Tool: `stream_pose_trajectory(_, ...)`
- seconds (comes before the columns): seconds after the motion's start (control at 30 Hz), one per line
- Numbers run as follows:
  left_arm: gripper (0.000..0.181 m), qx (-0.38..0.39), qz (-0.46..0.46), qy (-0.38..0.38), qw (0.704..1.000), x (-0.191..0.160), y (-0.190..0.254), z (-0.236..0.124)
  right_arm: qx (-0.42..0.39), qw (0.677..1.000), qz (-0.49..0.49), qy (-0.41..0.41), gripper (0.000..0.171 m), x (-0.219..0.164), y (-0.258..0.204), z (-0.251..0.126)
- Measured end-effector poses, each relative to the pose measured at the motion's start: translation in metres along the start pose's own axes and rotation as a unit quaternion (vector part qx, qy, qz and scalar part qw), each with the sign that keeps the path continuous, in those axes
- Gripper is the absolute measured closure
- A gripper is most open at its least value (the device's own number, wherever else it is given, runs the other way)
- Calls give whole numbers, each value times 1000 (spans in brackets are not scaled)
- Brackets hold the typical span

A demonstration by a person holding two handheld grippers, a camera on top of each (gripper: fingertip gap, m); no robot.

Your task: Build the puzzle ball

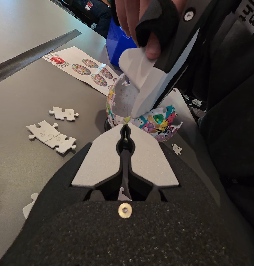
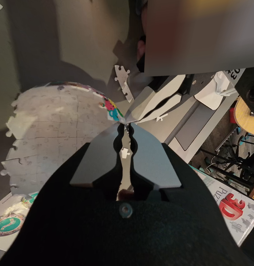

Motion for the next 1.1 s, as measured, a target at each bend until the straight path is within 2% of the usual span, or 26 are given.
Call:
stream_pose_trajectory(0.37,181,5,-2,-7,1000,-1,-1,1,-1,1000,-14,7,167,1,-2,0)
stream_pose_trajectory(0.5,181,-3,-7,14,1000,1,-3,-3,-3,1000,-16,8,167,2,-3,-1)
stream_pose_trajectory(0.73,158,-43,-36,29,998,1,-5,-6,-15,1000,-16,15,168,2,-3,-4)
stream_pose_trajectory(0.87,158,-41,-38,18,998,2,-8,-4,-21,999,-19,18,167,2,-4,-4)
stream_pose_trajectory(1.1,172,-38,-25,6,999,3,-9,-3,-24,999,-22,22,167,2,-4,-4)
Point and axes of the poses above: each gripper's, where its closed fingertips meet, z out along the fingers, x out of its top, y = z × x across the jaws, the point moved 8 cm from there along -z, back along the fingers, and after that the axes turned 15 degrees about -x, right-handed, at the moved point
